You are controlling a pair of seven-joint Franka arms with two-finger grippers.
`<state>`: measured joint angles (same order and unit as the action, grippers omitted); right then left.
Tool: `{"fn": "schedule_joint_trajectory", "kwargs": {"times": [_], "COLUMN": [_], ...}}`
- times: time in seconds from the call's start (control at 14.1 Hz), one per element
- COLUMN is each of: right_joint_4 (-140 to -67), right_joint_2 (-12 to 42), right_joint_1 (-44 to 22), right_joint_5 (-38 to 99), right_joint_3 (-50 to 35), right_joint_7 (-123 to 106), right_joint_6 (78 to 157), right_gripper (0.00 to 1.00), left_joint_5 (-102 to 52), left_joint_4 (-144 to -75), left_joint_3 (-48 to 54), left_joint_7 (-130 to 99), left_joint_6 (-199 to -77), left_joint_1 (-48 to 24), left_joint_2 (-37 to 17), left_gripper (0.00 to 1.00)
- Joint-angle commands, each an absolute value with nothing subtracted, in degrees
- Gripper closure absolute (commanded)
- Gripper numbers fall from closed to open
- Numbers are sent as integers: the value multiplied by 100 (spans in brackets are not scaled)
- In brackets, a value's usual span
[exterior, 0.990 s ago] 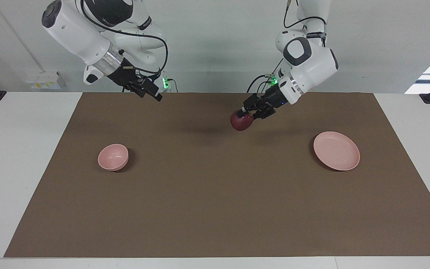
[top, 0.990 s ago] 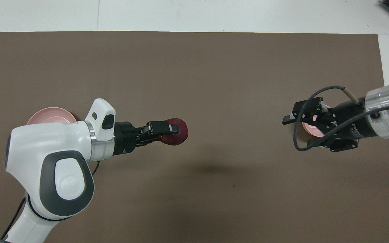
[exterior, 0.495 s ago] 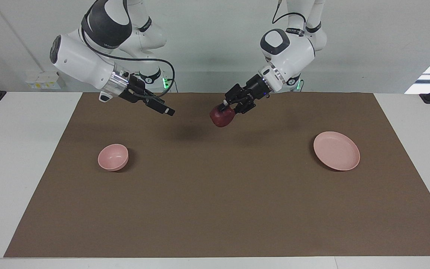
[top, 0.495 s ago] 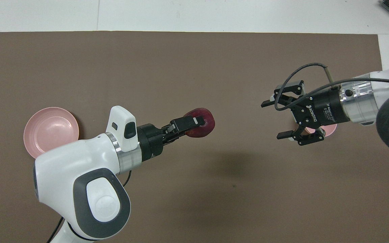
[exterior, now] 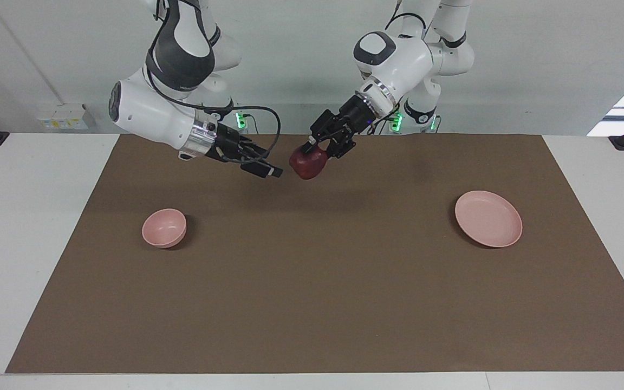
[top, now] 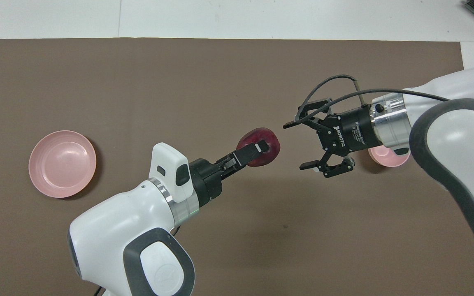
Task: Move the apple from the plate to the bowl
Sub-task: 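Close the right gripper around the apple held by the left gripper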
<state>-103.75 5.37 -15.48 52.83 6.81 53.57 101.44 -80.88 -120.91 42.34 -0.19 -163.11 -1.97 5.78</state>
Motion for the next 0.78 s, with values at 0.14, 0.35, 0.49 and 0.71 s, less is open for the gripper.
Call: {"fn": "schedule_joint_trajectory", "kwargs": {"times": [0.14,0.35,0.49,0.71], "right_joint_4": [-10301,-10301,-10301,-10310], "right_joint_2": [589,606,615,624], "right_joint_1": [-1512,-1643,-1679,-1837], "right_joint_5": [5642,5651,5651,5651], "right_joint_3": [659,642,633,624], "right_joint_7": [5581,5590,5590,5590], "right_joint_6": [10151,10213,10274,10275], "right_gripper": [0,0,0,0], "left_joint_5": [-8218,-8209,-8209,-8200], "left_joint_4": [-11962,-11962,-11962,-11962], "left_joint_3": [4342,4351,4351,4351], "left_joint_7": [-9,0,-9,-9], "left_joint_6": [-16515,-16497,-16488,-16488], "left_joint_1": [-211,-220,-211,-220], "left_joint_2": [492,492,492,492], "left_gripper": [100,100,100,100]}}
